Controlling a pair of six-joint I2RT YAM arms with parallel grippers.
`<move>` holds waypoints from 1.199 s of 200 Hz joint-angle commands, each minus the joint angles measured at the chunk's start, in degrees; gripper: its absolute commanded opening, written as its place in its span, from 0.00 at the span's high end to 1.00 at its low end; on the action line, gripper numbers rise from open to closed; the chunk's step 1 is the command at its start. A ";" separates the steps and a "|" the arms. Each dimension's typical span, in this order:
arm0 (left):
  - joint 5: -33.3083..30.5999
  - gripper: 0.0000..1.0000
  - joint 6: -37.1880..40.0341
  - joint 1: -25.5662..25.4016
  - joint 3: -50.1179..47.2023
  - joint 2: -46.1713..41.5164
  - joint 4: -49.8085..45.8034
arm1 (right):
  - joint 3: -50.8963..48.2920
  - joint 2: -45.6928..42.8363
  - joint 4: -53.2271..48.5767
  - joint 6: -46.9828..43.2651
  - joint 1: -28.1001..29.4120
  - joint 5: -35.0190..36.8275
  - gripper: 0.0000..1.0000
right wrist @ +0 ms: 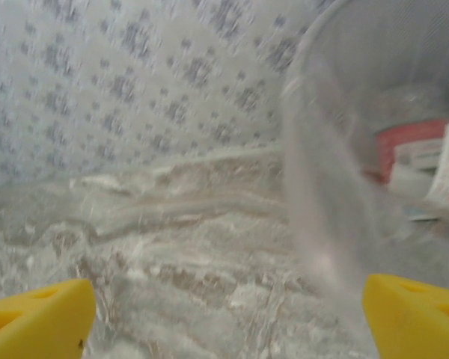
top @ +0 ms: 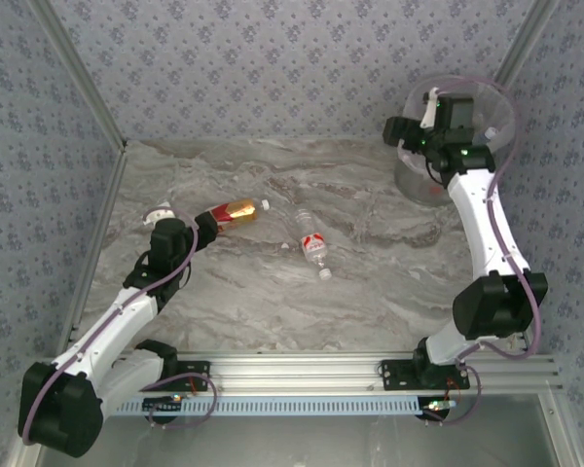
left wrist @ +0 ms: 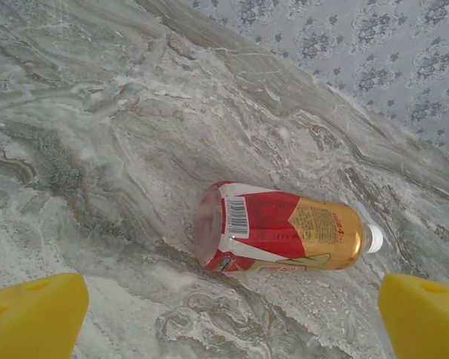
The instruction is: Put the plastic bottles in the bin
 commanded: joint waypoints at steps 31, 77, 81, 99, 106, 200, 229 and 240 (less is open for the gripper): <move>1.64 0.01 -2.14 0.72 2.95 1.73 -1.35 | -8.76 -3.47 0.79 -4.17 10.24 3.44 0.00; 3.57 0.01 -3.12 0.73 4.95 3.52 -2.37 | -10.36 3.32 -3.93 -4.78 19.20 4.61 0.00; 3.55 0.01 -3.19 0.72 4.96 3.59 -2.44 | -10.31 3.95 -4.13 -5.01 19.94 4.54 0.00; 3.50 0.01 -3.28 0.73 5.13 3.75 -2.57 | -9.41 7.70 -6.09 -5.60 23.16 3.27 0.00; 3.49 0.01 -3.38 0.72 5.16 3.85 -2.54 | -8.75 9.32 -6.76 -5.49 24.36 3.41 0.00; 4.77 0.01 -3.30 0.81 6.76 5.07 -3.94 | 3.10 28.06 -13.68 -0.01 30.23 8.66 0.00; 4.89 0.01 -3.47 0.81 7.07 5.63 -4.29 | 6.29 32.17 -15.08 1.28 30.42 9.41 0.00; 4.89 0.01 -3.48 0.81 7.07 5.72 -4.43 | 6.97 33.24 -15.18 1.36 30.51 9.32 0.00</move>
